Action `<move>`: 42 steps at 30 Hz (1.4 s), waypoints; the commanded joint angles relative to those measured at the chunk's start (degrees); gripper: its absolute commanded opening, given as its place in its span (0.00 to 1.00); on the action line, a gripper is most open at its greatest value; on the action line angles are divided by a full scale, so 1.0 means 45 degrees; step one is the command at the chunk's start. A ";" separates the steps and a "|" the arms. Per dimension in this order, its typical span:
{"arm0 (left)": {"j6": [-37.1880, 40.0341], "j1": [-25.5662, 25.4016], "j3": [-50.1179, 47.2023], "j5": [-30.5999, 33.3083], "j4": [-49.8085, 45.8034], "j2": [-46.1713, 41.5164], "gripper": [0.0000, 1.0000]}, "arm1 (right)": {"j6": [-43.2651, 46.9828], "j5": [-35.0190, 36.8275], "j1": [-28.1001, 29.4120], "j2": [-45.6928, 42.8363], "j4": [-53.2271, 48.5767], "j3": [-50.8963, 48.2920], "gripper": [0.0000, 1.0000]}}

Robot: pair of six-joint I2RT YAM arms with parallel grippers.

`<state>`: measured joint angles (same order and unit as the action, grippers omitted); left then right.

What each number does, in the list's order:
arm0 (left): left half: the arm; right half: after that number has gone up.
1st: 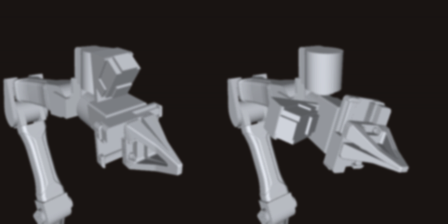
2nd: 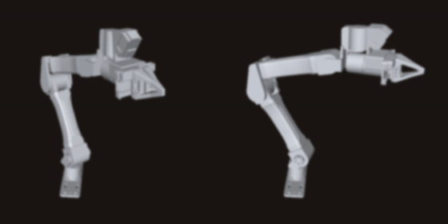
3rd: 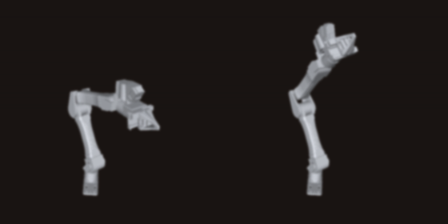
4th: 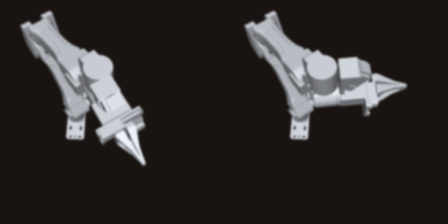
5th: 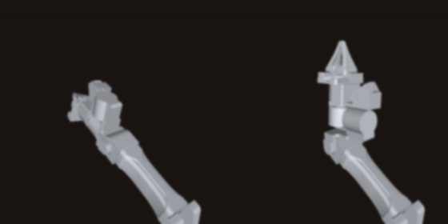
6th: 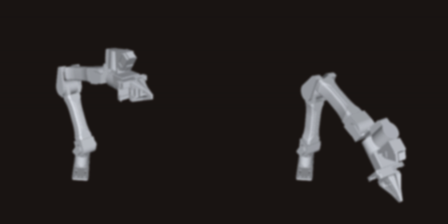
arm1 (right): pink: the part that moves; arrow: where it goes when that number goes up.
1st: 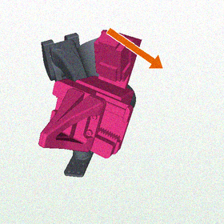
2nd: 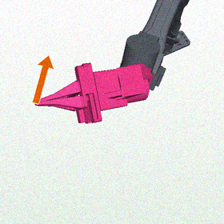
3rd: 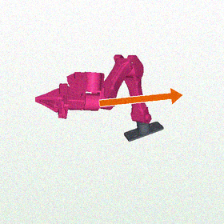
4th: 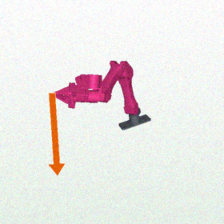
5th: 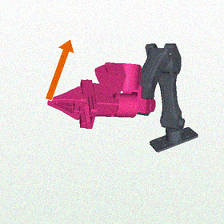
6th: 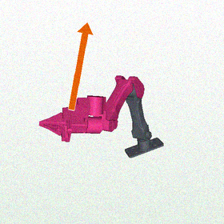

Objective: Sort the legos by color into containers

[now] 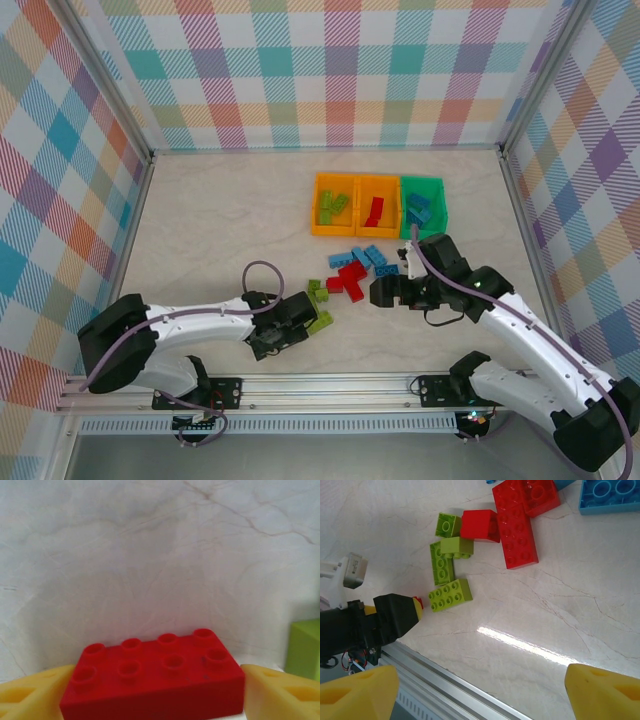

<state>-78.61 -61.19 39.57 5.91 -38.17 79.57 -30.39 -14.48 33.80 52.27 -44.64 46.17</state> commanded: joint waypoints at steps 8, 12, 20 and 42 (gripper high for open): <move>0.1071 0.0740 0.0135 0.0239 -0.0126 -0.0154 0.50 | 0.0845 -0.1802 0.0106 -0.0274 0.0027 -0.0323 0.87; 0.3217 0.0880 0.1180 0.0617 0.0514 -0.1029 0.46 | 0.0694 -0.2222 0.0125 -0.0542 0.0468 -0.0293 0.87; 0.6753 0.2243 0.5835 0.1319 0.2138 0.1290 0.46 | 0.0101 0.1857 0.0123 -0.1802 0.1638 -0.0364 0.90; 0.9926 0.3853 2.2462 -0.0830 -0.0315 1.3719 0.81 | -0.0894 0.3372 0.0112 -0.3273 0.0815 -0.1145 0.91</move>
<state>-37.23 -44.12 137.99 4.47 -37.60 143.26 -33.12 -0.32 33.85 37.69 -40.75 42.06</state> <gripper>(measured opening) 0.807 0.910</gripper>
